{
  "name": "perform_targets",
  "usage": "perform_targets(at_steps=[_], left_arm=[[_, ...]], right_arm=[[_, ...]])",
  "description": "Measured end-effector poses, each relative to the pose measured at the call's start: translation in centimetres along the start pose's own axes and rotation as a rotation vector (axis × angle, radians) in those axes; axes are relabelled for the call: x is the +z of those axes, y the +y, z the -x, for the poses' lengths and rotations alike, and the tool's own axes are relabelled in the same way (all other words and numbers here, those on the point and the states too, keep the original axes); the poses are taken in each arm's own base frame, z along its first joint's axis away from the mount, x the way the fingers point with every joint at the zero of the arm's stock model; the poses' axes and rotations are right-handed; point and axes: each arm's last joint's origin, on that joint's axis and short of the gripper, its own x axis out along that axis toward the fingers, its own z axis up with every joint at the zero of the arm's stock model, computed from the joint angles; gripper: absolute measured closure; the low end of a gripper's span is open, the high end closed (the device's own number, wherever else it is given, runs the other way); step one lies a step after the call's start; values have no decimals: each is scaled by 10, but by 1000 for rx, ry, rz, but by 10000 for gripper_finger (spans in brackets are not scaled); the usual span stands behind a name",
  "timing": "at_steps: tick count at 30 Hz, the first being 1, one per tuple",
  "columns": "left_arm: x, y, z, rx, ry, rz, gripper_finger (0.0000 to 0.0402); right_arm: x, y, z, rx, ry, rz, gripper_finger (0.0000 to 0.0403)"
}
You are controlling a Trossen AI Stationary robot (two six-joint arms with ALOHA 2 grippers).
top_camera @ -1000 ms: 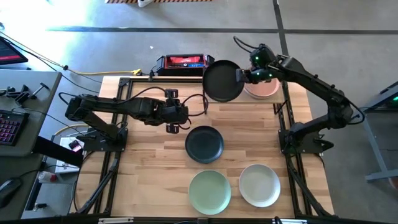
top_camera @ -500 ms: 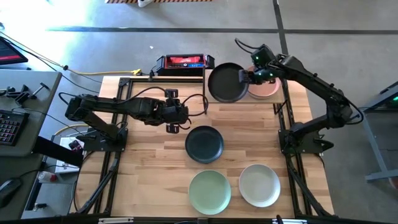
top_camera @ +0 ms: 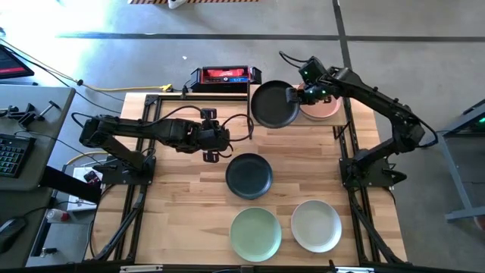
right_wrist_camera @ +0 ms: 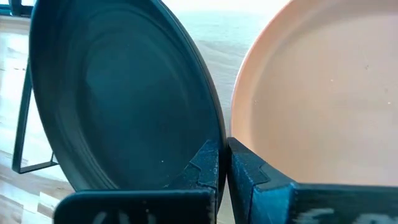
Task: Place and stack plates onto a shelf
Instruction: Put the top black plate on the shelf
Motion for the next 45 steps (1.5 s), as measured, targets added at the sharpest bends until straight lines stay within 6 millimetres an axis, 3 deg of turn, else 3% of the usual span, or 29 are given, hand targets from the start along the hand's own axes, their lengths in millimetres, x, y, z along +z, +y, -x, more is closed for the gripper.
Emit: perform_targets(at_steps=[33, 45], left_arm=[[0, 0, 0, -13, -6, 3, 266], [0, 0, 0, -13, -6, 2, 266]], right_arm=[[4, -11, -9, -86, 43, -9, 403], [7, 3, -13, 0, -15, -7, 403]])
